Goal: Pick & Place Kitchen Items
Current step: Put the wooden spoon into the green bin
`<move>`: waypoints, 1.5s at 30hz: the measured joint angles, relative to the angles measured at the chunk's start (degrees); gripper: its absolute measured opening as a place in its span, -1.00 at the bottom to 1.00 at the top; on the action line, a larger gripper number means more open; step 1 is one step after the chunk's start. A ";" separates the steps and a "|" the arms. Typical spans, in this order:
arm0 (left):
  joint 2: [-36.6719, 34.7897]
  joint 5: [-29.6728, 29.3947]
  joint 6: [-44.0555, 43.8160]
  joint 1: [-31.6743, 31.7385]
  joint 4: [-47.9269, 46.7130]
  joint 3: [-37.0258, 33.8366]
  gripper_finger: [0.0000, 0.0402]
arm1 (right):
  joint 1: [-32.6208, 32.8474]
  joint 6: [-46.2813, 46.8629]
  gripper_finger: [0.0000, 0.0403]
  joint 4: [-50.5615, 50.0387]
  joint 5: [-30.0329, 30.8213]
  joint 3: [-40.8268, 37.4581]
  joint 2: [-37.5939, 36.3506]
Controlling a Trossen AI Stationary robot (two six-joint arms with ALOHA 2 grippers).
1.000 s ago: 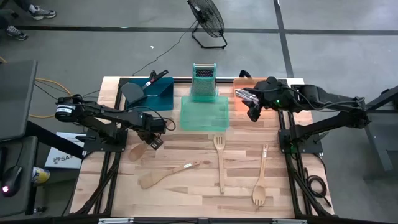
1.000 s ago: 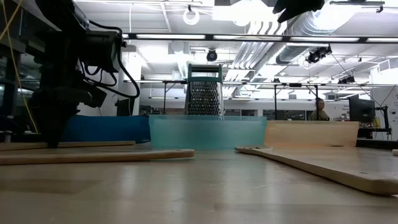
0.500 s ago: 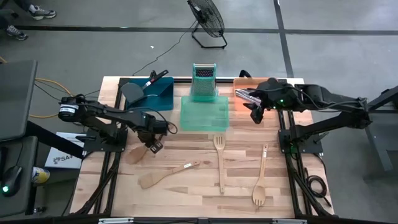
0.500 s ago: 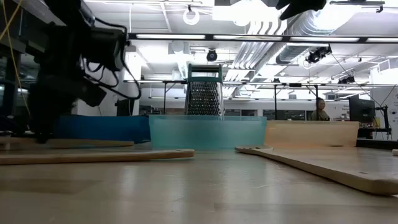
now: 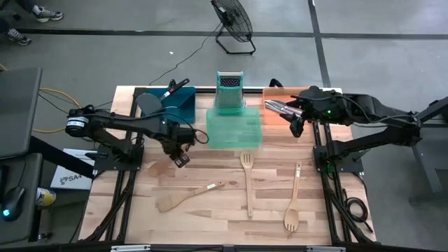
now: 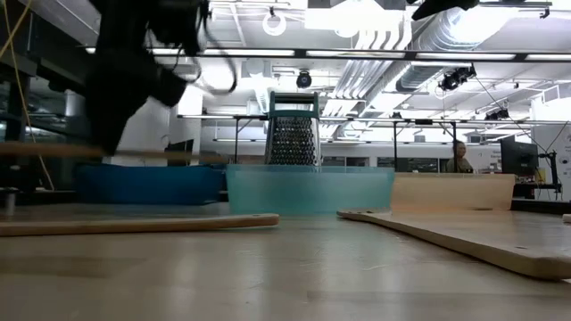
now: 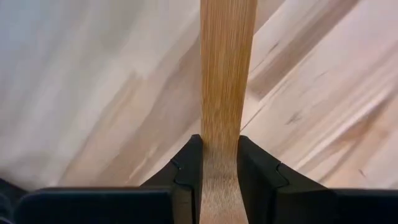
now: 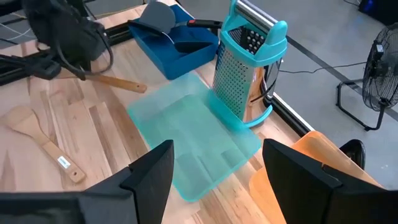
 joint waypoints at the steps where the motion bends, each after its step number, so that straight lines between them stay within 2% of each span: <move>1: -0.04 -0.67 0.61 0.00 -0.82 1.81 -0.67 | 0.00 0.00 0.18 0.00 0.07 0.00 -0.03; 10: -0.09 -5.24 2.62 0.04 -10.54 12.19 -0.67 | 0.00 0.02 0.18 0.01 0.10 0.00 -0.05; 16: -0.11 -8.61 8.27 0.87 1.32 16.11 -0.67 | 0.00 -0.04 0.18 0.01 0.11 0.00 -0.03; 21: -0.08 -13.76 15.02 2.47 14.63 16.37 -0.67 | 0.00 1.41 0.18 0.02 0.59 0.00 -0.01; 28: 3.37 -21.25 24.82 6.08 27.03 16.47 -0.67 | -0.01 3.97 0.18 0.47 3.78 0.00 -0.01; 35: 8.54 -22.90 27.93 8.70 35.08 16.33 -0.67 | -0.02 7.32 0.18 0.76 7.53 0.00 -0.01; 42: 13.82 -23.09 31.70 8.73 41.31 16.74 -0.67 | -0.04 8.52 0.18 0.90 7.90 0.00 0.25; 45: 16.04 -22.59 28.91 8.70 38.78 18.87 -0.67 | -0.02 9.24 0.18 0.90 8.02 0.00 0.46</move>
